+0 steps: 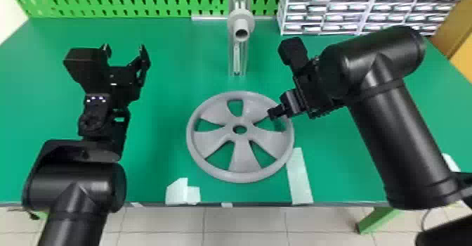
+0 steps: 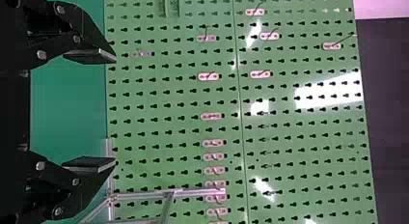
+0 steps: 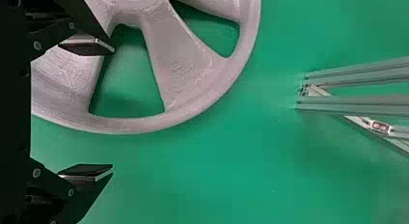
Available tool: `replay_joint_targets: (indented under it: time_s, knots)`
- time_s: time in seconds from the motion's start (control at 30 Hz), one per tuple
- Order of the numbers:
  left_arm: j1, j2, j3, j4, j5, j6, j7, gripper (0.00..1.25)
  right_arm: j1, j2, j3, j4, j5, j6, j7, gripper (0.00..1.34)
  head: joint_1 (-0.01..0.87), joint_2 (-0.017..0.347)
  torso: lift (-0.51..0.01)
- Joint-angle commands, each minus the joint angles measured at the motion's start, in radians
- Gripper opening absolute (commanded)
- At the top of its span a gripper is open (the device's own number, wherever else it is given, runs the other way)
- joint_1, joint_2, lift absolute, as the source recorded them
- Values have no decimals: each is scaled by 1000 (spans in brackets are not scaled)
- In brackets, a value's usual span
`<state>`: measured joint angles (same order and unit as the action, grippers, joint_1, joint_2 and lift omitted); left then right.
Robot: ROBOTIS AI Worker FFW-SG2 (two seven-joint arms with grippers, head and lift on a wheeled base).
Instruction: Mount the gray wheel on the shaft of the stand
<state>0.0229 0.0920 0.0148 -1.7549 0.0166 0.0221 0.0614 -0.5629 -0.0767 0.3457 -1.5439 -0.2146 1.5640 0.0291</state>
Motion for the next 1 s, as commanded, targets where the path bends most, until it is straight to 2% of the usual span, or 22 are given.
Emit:
replay_joint_targets:
  time_s: [0.0,0.97]
  knots:
    - [-1,0,-3,0,0,-1,0,756,-5,2,1,24,1,-7,0,933,865,52,-101]
    - [0,2,-1,0,0,-1,2,756,0,12,-24,102,40,-45,0,910,865,52,-101]
